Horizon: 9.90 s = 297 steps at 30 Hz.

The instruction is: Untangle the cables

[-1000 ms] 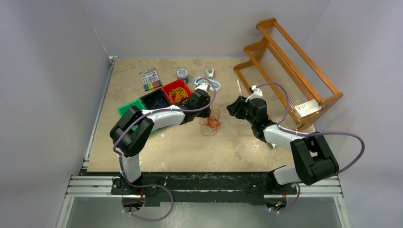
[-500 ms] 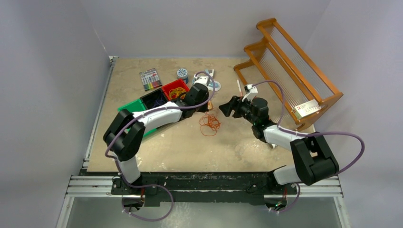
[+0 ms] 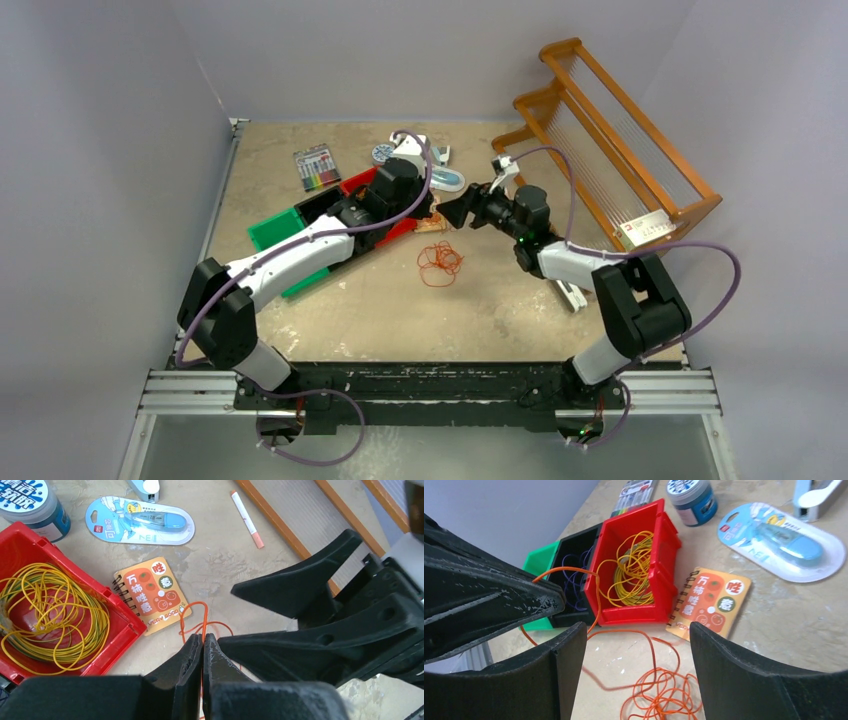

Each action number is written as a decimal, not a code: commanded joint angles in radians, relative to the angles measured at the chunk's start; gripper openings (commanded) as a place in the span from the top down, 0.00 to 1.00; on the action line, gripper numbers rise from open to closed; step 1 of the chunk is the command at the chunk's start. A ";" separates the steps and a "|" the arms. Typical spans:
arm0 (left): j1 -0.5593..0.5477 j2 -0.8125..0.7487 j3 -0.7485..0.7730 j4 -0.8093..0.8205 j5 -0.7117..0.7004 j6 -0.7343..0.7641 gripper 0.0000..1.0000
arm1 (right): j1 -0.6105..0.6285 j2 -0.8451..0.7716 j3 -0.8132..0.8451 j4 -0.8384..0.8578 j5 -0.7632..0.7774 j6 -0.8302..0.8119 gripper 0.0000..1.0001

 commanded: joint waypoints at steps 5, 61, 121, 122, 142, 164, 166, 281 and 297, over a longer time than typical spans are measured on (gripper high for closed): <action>0.002 -0.041 0.042 -0.006 0.011 0.024 1.00 | 0.073 0.056 0.061 0.125 -0.046 0.035 0.23; 0.413 -0.449 -0.003 -0.355 -0.183 0.089 1.00 | 0.100 0.089 -0.057 0.093 0.204 -0.026 0.46; 0.654 -0.250 -0.249 -0.369 -0.324 -0.048 0.58 | 0.100 0.117 -0.054 0.073 0.175 -0.015 0.46; 0.654 -0.256 -0.247 -0.364 -0.321 -0.042 0.58 | 0.100 0.112 -0.056 0.071 0.177 -0.014 0.46; 0.185 -0.237 -0.243 0.001 -0.074 -0.080 0.58 | 0.067 -0.154 -0.003 -0.474 0.318 -0.051 0.46; 0.012 0.166 -0.258 0.346 0.005 -0.275 0.62 | 0.053 -0.184 -0.081 -0.443 0.232 -0.027 0.46; 0.012 0.179 -0.239 0.352 0.031 -0.281 0.62 | 0.053 -0.181 -0.080 -0.443 0.230 -0.027 0.46; 0.074 -0.130 0.340 -0.019 0.274 -0.097 1.00 | 0.066 0.225 -0.179 0.389 0.092 0.125 0.51; 0.192 -0.152 0.525 -0.134 0.239 -0.031 1.00 | 0.067 0.261 -0.248 0.413 0.109 0.129 0.65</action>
